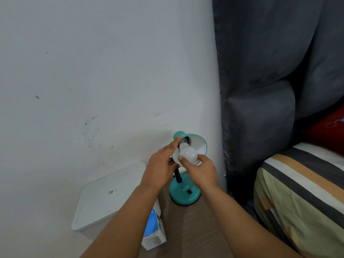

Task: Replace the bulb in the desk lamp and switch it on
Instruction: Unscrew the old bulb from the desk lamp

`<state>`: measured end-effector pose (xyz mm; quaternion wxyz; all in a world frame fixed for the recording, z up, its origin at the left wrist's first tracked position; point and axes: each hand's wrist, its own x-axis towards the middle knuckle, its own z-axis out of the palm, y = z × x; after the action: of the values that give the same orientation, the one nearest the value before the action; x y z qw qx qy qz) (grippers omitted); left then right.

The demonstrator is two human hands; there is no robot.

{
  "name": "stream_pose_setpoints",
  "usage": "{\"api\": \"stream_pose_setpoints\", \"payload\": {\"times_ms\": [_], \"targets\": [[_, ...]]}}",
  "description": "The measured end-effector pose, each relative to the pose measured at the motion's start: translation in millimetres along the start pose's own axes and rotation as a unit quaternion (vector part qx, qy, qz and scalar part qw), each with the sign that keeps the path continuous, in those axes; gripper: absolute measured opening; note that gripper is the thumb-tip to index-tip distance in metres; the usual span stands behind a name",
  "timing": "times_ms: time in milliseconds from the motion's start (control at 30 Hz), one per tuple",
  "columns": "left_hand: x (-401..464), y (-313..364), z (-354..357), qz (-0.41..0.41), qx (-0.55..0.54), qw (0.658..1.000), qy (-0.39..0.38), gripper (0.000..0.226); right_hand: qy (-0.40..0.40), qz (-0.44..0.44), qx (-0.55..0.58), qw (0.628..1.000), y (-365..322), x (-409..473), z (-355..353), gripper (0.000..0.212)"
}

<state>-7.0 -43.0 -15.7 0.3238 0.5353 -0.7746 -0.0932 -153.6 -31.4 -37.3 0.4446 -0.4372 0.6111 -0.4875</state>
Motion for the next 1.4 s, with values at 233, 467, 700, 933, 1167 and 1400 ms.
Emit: {"api": "stream_pose_setpoints", "payload": {"times_ms": [233, 467, 700, 933, 1167, 1400], "targets": [[-1.2, 0.3, -1.7, -0.008, -0.016, 1.0, -0.002, 0.094, 0.061, -0.066, -0.122, 0.988, 6.7, 1.7, 5.5, 0.065], [0.2, -0.6, -0.3, -0.011, 0.009, 1.0, -0.004, 0.097, 0.013, -0.016, -0.02, 1.0, 1.9, 0.4, 1.9, 0.051], [0.1, 0.3, -1.7, -0.018, -0.002, 1.0, -0.005, 0.097, 0.072, -0.075, -0.078, 0.992, 6.9, 0.1, 1.9, 0.063], [-1.3, 0.1, -1.4, -0.011, -0.018, 1.0, 0.0, 0.097, 0.078, -0.092, -0.037, 0.992, 20.0, 1.0, -1.5, 0.072], [-8.3, 8.9, -5.8, -0.018, -0.002, 1.0, -0.008, 0.095, 0.063, -0.13, -0.012, 0.989, 25.9, -8.1, -18.7, 0.068], [-38.2, 22.5, -12.0, -0.042, 0.011, 0.999, 0.002, 0.089, 0.062, -0.152, -0.029, 0.986, 44.2, -33.6, -48.8, 0.065]]}}
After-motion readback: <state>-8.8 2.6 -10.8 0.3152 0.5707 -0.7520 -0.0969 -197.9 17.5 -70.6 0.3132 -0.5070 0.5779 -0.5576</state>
